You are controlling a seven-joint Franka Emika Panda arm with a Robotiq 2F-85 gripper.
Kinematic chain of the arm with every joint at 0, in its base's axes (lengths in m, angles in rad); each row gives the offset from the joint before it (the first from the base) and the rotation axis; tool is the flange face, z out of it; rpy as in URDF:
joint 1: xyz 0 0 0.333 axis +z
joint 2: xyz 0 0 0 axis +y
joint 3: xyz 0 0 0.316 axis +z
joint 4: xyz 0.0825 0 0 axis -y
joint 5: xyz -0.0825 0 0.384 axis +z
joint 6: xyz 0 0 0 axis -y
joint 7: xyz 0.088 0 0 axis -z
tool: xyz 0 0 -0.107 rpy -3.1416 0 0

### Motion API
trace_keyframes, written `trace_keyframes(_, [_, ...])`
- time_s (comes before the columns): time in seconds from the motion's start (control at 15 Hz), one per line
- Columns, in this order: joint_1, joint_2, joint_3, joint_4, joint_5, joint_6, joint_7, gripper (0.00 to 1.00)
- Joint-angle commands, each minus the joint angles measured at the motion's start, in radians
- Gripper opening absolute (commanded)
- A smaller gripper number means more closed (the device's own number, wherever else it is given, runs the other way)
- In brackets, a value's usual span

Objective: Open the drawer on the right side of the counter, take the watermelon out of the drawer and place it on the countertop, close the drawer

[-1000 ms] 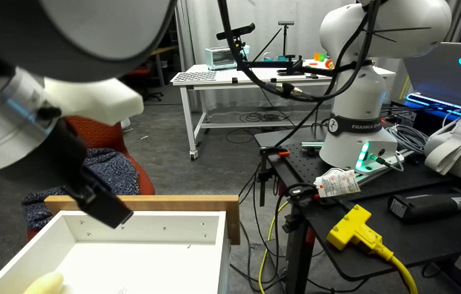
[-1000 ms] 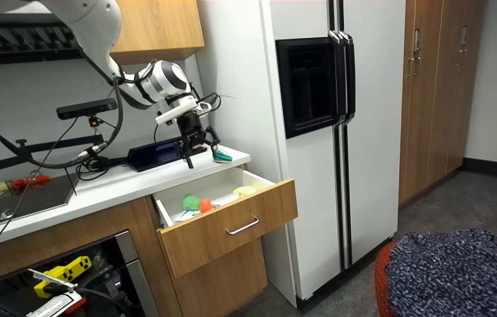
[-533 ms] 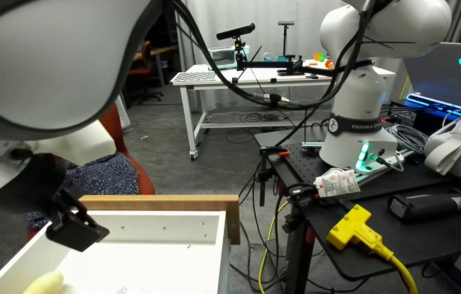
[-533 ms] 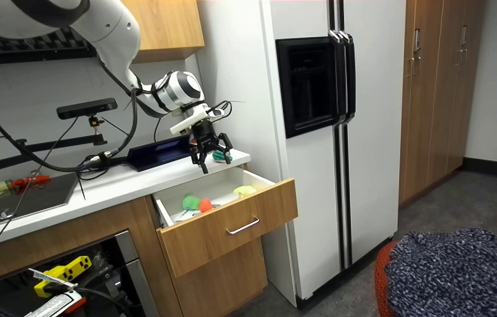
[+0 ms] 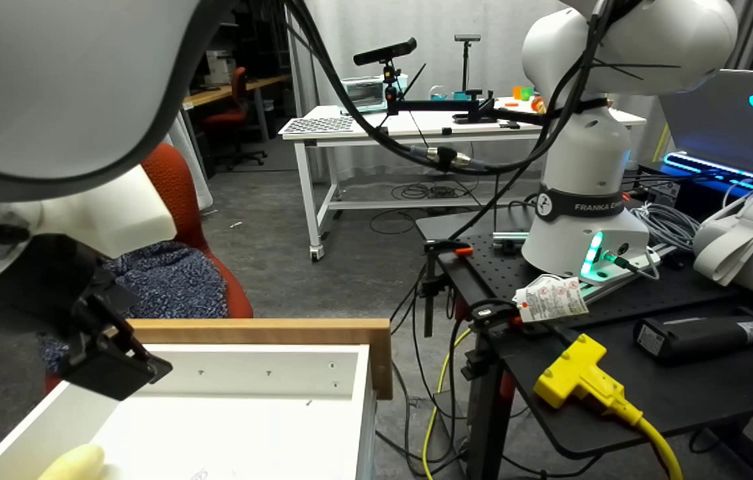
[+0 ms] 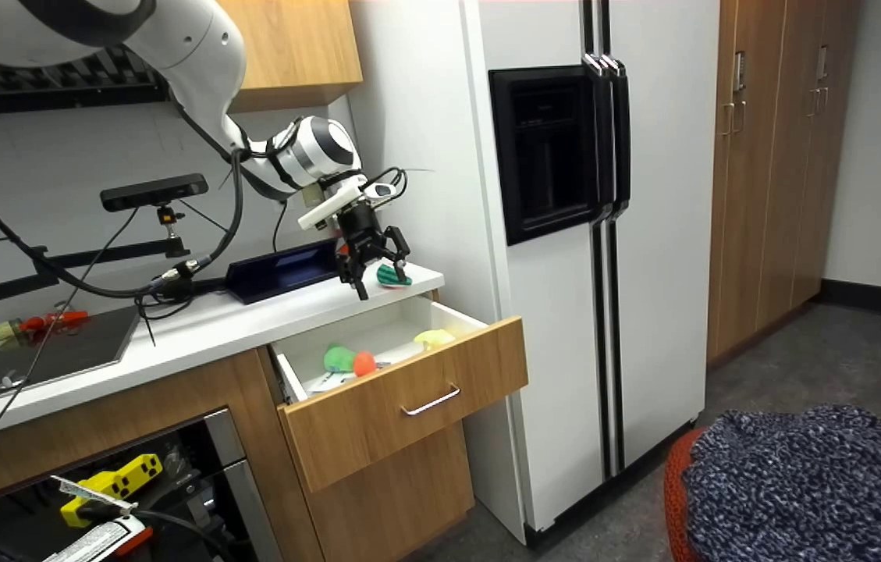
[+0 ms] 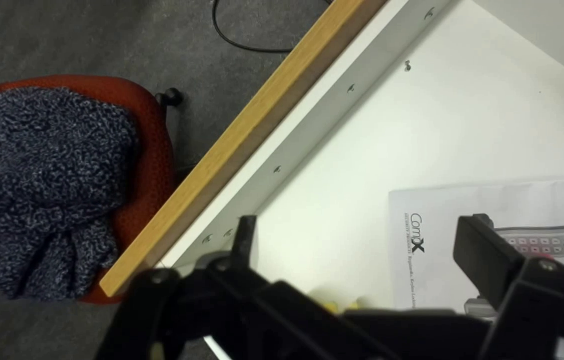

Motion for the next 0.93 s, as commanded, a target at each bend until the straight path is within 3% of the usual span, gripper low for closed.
trace_keyframes(0.0, [0.003,0.002,-0.002,0.005,0.002,-0.004,0.000,1.00])
trace_keyframes(0.33, [0.005,-0.002,-0.008,-0.001,-0.006,-0.008,0.013,1.00])
trace_keyframes(0.87, [-0.059,-0.119,-0.056,-0.217,-0.004,0.042,0.077,1.00])
